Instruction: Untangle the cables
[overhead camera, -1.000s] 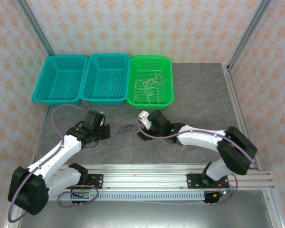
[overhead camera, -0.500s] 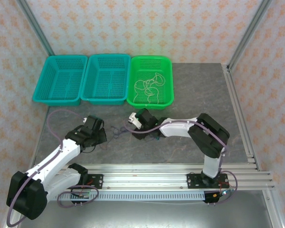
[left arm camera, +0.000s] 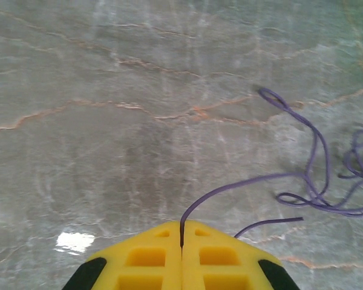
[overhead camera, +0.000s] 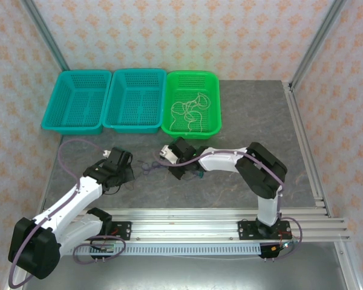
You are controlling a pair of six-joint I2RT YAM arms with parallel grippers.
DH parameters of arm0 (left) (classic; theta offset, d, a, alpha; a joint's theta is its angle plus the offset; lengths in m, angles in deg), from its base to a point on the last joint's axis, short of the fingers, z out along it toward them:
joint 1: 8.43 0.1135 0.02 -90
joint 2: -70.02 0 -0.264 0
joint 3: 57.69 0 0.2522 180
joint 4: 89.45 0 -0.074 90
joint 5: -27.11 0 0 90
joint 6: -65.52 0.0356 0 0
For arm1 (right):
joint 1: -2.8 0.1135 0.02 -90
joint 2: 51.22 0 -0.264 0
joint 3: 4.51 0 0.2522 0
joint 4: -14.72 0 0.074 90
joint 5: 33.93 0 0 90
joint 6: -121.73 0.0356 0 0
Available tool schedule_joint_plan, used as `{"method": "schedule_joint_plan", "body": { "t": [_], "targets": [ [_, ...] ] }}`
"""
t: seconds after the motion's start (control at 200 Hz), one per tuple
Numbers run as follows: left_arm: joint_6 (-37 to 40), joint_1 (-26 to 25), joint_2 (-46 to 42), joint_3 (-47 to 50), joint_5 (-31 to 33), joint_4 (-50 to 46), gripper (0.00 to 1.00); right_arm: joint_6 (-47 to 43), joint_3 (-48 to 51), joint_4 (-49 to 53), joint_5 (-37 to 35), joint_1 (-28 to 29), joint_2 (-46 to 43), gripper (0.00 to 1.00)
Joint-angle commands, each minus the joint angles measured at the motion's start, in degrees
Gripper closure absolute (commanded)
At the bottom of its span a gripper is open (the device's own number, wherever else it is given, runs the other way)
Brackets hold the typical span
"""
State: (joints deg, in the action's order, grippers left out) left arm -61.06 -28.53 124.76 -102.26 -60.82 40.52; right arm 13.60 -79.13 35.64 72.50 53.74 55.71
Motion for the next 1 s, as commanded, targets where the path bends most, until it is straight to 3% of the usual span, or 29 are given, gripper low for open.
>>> {"method": "schedule_joint_plan", "body": {
  "t": [0.0,0.25,0.591,0.661,0.741,0.801,0.901,0.996],
  "targets": [
    [-3.41,0.92,-1.37,-2.11,8.3,-5.74,1.0,6.89,7.6,-3.44,-4.9,-2.62,-6.67,1.0],
    [-5.3,1.6,-3.63,-1.45,11.75,-7.42,1.0,21.7,22.0,-8.14,-22.26,-7.52,-22.79,1.0],
    [-5.79,1.99,-2.76,-2.04,11.8,-6.77,1.0,35.61,30.22,1.81,-35.75,-21.8,-41.85,1.0],
    [-5.51,2.0,-2.72,-1.98,11.13,-6.42,1.0,33.98,30.9,0.94,-30.6,-23.24,-43.99,1.0],
    [-4.26,2.03,-2.93,-1.59,8.52,-4.74,1.0,27.84,30.44,-2.67,-13.36,-22.74,-44.72,1.0],
    [-3.79,2.04,-2.89,-1.15,6.79,-3.37,1.0,25.2,28.95,-4.42,-4.22,-19.56,-44.17,0.87],
    [-3.76,2.0,-2.62,-1.01,6.02,-2.56,1.0,21.06,24.52,-5.34,-0.48,-9.78,-40.77,0.64],
    [-3.94,1.99,-2.36,-1.1,5.52,-2.32,1.0,21.25,18.21,-4.84,7.06,-4.89,-33.14,0.58]
  ]
}}
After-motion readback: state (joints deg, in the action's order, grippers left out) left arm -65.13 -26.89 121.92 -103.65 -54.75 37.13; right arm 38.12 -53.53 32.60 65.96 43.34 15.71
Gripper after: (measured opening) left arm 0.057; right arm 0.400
